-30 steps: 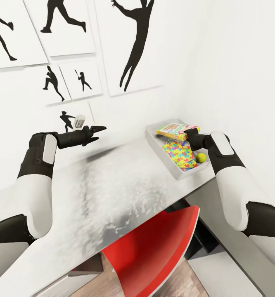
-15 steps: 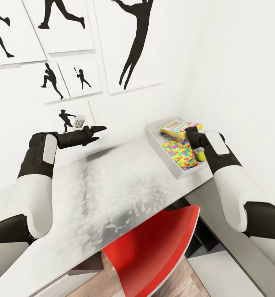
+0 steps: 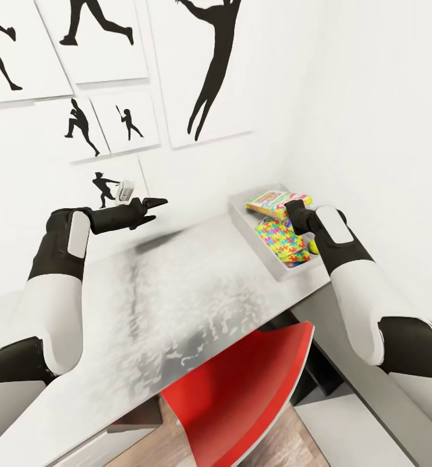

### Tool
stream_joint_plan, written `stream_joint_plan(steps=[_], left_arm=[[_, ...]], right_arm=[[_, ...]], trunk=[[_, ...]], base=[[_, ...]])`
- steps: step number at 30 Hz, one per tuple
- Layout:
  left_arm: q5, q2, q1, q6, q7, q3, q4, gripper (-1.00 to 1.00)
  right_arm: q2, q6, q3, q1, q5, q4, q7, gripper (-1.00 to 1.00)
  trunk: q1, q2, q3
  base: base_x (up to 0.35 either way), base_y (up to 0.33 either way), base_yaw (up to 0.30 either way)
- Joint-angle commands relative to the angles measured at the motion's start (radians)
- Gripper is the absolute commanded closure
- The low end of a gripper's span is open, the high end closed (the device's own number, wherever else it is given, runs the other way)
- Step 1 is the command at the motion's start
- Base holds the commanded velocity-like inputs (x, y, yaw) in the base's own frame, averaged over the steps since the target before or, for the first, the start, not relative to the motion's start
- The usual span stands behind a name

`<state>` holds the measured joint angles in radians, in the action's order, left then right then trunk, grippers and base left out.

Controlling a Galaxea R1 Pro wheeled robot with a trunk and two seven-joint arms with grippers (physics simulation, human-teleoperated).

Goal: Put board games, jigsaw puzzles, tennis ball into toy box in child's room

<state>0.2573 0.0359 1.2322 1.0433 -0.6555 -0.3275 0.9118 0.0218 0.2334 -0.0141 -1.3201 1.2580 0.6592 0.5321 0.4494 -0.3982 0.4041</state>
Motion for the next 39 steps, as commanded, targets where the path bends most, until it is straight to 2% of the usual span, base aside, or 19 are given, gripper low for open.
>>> stream_joint_plan(steps=[1, 9, 33, 34, 39], left_arm=[[-0.006, 0.000, 0.001, 0.004, -0.007, -0.002, 0.000, -1.00], [-0.006, 0.000, 0.001, 0.004, -0.007, -0.003, 0.000, -1.00], [-0.006, 0.001, 0.001, 0.004, -0.007, -0.003, 0.000, -1.00], [-0.006, 0.001, 0.001, 0.004, -0.007, -0.003, 0.000, -1.00], [-0.006, 0.000, 0.001, 0.004, -0.007, -0.003, 0.000, -1.00]], right_arm=[[0.000, 0.004, -0.003, -0.001, 0.004, 0.001, 0.005, 1.00], [0.000, -0.045, -0.003, -0.001, 0.008, -0.056, 0.003, 1.00], [0.000, -0.048, -0.006, 0.000, 0.009, -0.073, 0.002, 1.00], [0.000, -0.048, -0.006, 0.000, 0.009, -0.073, 0.002, -1.00], [0.000, -0.048, -0.006, 0.000, 0.009, -0.073, 0.002, -1.00]], trunk=[[0.001, -0.002, 0.002], [0.001, -0.002, 0.002], [0.001, -0.002, 0.002], [0.001, -0.002, 0.002], [0.001, -0.002, 0.002]], base=[[0.000, 0.000, 0.000], [0.000, 0.000, 0.000], [0.000, 0.000, 0.000], [0.000, 0.000, 0.000], [0.000, 0.000, 0.000]])
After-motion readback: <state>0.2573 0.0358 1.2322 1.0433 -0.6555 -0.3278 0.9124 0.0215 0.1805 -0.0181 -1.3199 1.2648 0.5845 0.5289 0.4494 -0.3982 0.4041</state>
